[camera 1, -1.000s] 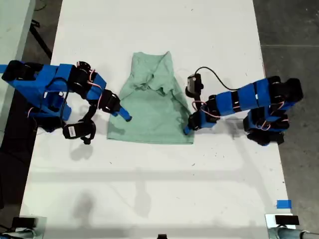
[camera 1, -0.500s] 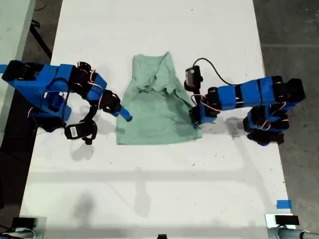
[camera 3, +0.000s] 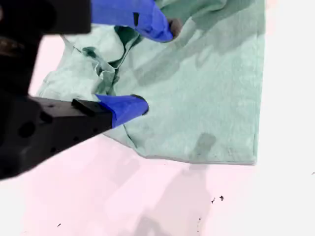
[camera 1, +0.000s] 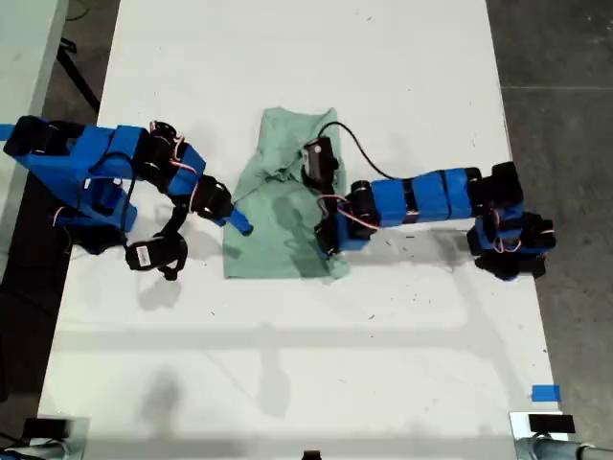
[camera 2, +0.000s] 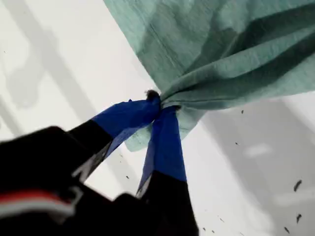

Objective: Fold t-shirt

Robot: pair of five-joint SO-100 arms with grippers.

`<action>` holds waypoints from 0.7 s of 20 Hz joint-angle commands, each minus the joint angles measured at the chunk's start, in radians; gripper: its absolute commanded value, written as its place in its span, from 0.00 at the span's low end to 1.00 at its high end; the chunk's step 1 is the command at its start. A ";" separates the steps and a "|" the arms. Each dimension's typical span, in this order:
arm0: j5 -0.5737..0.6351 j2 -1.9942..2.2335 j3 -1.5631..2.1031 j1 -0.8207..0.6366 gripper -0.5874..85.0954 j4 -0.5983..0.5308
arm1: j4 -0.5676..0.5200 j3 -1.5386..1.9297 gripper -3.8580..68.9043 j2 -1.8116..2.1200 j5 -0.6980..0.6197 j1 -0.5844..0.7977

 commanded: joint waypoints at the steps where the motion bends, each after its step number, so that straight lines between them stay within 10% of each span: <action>1: -0.011 0.015 -0.005 0.014 0.29 -0.014 | -0.021 -0.146 0.03 -0.078 0.026 -0.021; 6: -0.015 0.017 0.012 0.011 0.29 -0.017 | -0.146 -0.144 0.09 -0.230 0.075 -0.017; 8: -0.020 0.018 0.023 0.012 0.29 -0.017 | -0.101 -0.184 0.54 -0.239 0.066 -0.009; 14: -0.083 0.020 0.074 0.052 0.30 -0.041 | 0.173 -0.299 0.43 0.009 0.023 0.031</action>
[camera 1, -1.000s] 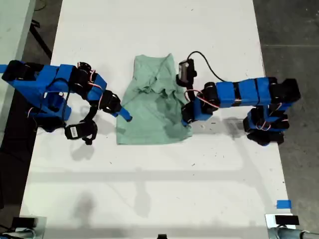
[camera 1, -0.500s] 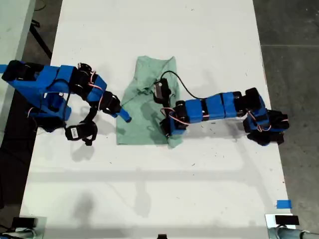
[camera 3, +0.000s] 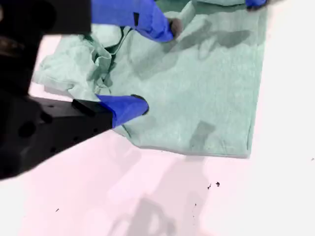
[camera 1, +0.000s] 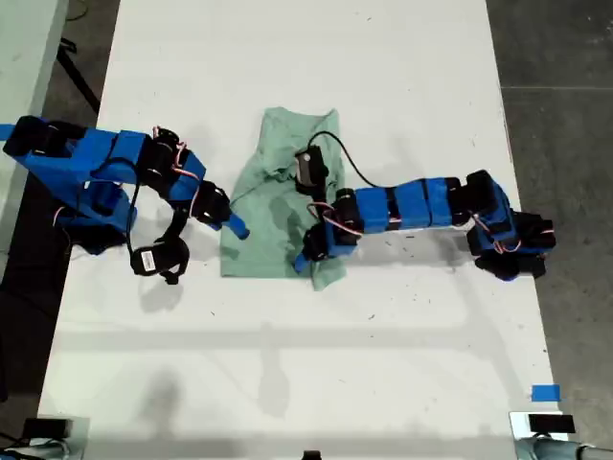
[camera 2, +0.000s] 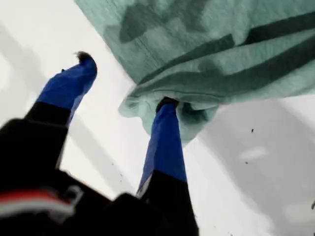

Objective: Fold t-shirt

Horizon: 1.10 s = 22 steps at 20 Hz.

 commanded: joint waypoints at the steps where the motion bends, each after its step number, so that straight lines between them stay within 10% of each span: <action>1: -0.055 0.015 0.020 0.048 0.30 -0.031 | 0.098 -0.078 0.42 0.229 -0.028 0.032; 13: -0.255 -0.141 0.308 0.086 0.29 -0.354 | 0.184 0.017 0.34 0.396 -0.058 0.071; 22: -0.290 -0.351 0.252 0.012 0.01 -0.354 | 0.184 0.091 0.31 0.492 -0.040 0.064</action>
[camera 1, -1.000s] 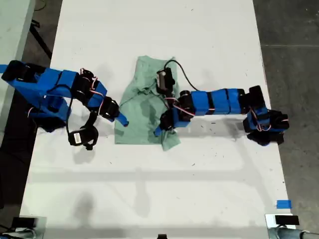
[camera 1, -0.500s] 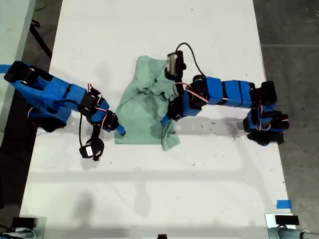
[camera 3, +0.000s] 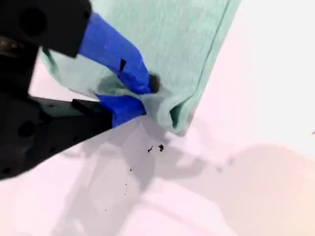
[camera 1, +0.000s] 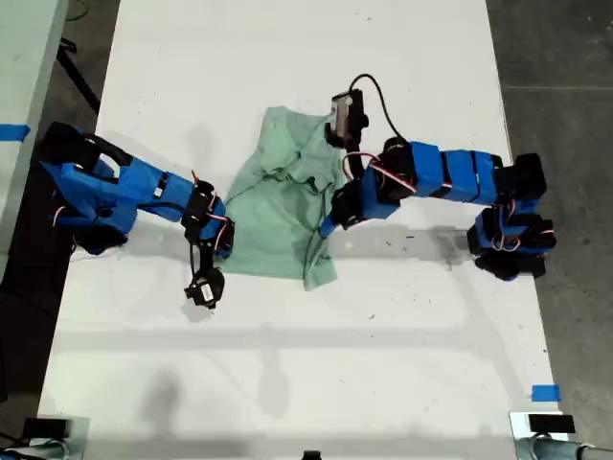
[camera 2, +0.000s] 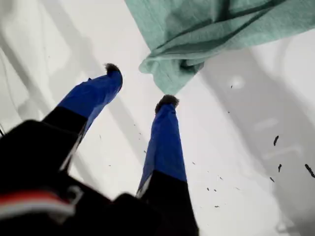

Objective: Fold t-shirt

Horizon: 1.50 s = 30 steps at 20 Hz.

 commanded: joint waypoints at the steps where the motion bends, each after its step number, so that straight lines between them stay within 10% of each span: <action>1: -0.011 0.009 -0.034 -0.018 0.01 0.051 | 0.008 -0.006 0.31 0.097 0.003 0.000; 8: -0.006 0.221 -0.308 -0.003 0.01 0.476 | 0.002 0.072 0.29 0.143 0.031 0.000; 14: 0.120 -0.328 -0.959 0.003 0.01 0.480 | -0.002 0.135 0.28 0.196 0.058 -0.003; 20: 0.209 -0.514 -1.034 -0.003 0.01 0.190 | -0.008 0.196 0.27 0.238 0.083 -0.014; 22: 0.279 -0.554 -1.046 0.006 0.27 0.146 | -0.009 0.202 0.27 0.238 0.084 -0.014; 30: 0.403 0.066 -0.908 -0.035 0.34 0.408 | -0.018 0.242 0.26 0.265 0.094 -0.015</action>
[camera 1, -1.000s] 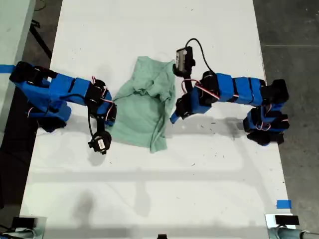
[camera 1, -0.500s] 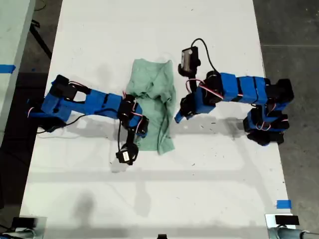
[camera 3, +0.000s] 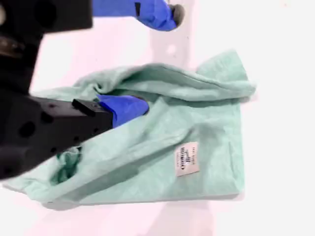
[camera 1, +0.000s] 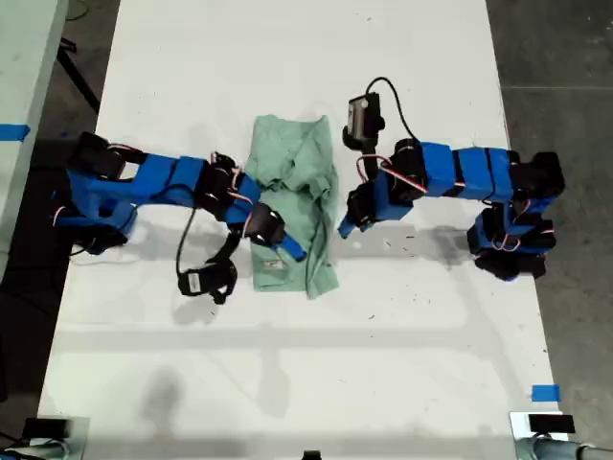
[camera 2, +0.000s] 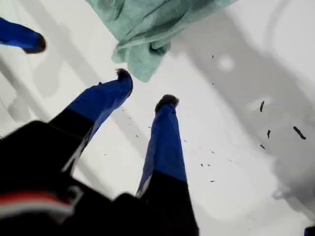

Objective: Fold t-shirt

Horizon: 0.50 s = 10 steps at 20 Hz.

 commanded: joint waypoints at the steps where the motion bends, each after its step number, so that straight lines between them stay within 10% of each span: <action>1: -0.003 0.347 0.086 -0.034 0.33 0.130 | -0.017 0.021 0.26 0.126 0.025 -0.018; 10: -0.391 0.640 0.695 0.249 0.30 -0.029 | -0.097 0.253 0.24 0.216 0.161 -0.166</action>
